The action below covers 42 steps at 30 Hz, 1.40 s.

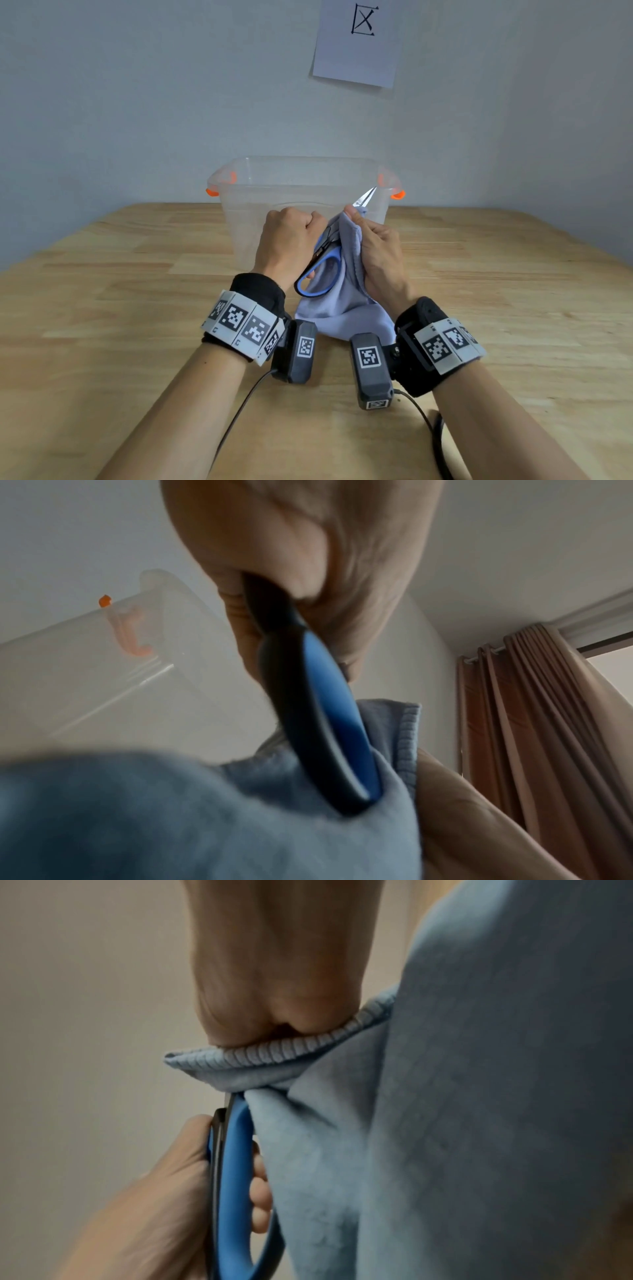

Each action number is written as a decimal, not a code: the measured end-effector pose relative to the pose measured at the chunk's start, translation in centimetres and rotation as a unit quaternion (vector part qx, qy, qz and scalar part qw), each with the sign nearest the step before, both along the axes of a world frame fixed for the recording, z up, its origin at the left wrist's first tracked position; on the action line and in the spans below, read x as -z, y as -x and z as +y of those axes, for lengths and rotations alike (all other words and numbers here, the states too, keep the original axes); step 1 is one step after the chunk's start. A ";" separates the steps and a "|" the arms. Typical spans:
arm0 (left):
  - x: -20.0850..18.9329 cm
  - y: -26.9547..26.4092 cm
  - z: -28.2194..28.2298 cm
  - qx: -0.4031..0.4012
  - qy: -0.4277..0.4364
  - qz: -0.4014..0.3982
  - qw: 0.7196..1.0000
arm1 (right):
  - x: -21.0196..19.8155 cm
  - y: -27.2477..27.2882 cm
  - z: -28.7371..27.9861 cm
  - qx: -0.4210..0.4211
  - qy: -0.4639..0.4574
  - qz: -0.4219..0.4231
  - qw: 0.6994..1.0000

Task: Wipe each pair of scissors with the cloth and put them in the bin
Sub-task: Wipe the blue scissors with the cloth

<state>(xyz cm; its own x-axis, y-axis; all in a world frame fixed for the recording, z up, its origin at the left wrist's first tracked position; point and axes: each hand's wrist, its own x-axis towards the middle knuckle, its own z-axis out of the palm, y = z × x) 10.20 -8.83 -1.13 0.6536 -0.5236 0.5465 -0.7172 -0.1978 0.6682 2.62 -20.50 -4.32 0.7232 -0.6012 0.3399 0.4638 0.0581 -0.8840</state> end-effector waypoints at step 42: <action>-0.6 0.0 0.6 -0.058 -0.040 0.040 0.997 | -0.2 0.0 -0.6 -0.099 0.025 0.056 0.993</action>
